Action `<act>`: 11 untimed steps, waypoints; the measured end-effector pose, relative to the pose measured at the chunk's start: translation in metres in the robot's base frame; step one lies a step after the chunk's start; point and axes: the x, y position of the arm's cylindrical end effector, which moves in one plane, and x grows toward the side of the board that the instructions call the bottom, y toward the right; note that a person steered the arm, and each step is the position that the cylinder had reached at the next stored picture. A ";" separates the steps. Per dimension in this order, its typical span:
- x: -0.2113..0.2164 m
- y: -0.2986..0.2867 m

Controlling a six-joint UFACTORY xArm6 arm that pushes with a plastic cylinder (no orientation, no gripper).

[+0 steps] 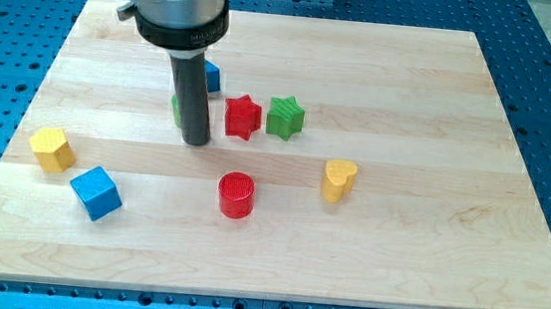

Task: Place the triangle and the green circle above the red star

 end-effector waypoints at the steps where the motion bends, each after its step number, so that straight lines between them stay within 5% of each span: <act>1: -0.005 -0.035; 3: -0.032 -0.002; 4: -0.057 -0.054; 6: -0.069 0.005; 7: -0.095 -0.064; 8: -0.113 -0.058; 9: -0.114 -0.011; 10: -0.123 -0.012; 11: -0.088 -0.026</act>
